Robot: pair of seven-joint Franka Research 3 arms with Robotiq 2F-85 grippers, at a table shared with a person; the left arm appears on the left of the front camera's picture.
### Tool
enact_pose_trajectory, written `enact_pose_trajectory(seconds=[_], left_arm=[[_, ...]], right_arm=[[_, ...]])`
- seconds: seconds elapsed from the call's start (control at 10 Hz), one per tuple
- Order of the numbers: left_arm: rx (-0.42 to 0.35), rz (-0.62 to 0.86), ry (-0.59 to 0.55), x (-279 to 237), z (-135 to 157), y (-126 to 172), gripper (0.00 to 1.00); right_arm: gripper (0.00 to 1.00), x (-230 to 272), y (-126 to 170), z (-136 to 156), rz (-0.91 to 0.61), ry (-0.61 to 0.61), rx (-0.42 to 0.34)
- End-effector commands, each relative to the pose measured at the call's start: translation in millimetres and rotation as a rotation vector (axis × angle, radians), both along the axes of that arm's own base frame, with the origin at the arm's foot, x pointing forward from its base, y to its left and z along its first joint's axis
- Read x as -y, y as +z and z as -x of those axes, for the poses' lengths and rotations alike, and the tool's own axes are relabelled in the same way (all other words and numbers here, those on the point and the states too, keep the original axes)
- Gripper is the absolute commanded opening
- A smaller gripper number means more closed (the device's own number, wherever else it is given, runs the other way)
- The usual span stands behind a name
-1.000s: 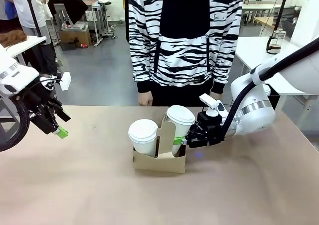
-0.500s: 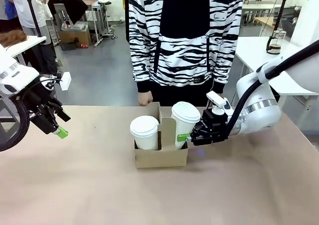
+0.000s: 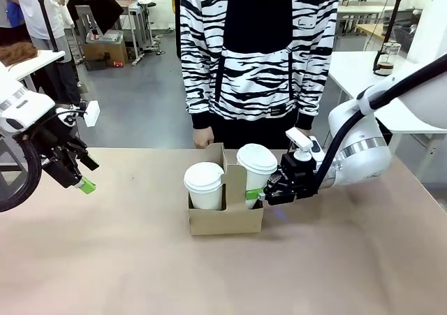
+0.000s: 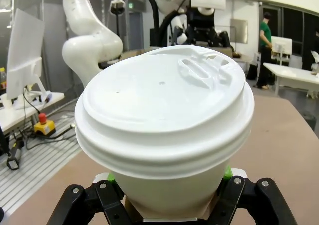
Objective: Pour a drink into a cup and package it in a carrier.
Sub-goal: Insert the held 600 ml Paper Cup into the Cup Carrier.
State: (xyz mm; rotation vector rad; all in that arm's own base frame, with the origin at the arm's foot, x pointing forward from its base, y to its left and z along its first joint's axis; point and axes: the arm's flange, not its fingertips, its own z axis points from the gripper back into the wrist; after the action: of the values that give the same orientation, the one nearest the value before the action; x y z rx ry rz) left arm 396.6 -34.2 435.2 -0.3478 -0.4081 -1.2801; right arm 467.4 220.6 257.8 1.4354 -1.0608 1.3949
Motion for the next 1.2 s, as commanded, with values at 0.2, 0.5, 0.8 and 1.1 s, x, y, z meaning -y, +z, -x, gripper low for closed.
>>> enact_pose_trajectory(seconds=[0.2, 0.5, 0.8, 1.1], left_arm=[[0.004, 0.016, -0.006, -0.3, -0.2, 0.3, 1.00], [0.004, 0.016, -0.006, -0.3, -0.2, 0.3, 1.00], [0.004, 0.016, -0.006, -0.3, -0.2, 0.3, 1.00], [0.004, 0.016, -0.006, -0.3, -0.2, 0.3, 1.00]], right_arm=[[0.80, -8.8, 3.1, -3.7, 0.137, 0.019, 0.019], [0.80, -11.0, 2.8, -5.1, 0.174, 0.015, 0.023], [1.00, -11.2, 3.6, -6.1, 0.174, 0.013, 0.021], [1.00, -2.5, 10.2, -7.0, 0.180, 0.004, 0.029]])
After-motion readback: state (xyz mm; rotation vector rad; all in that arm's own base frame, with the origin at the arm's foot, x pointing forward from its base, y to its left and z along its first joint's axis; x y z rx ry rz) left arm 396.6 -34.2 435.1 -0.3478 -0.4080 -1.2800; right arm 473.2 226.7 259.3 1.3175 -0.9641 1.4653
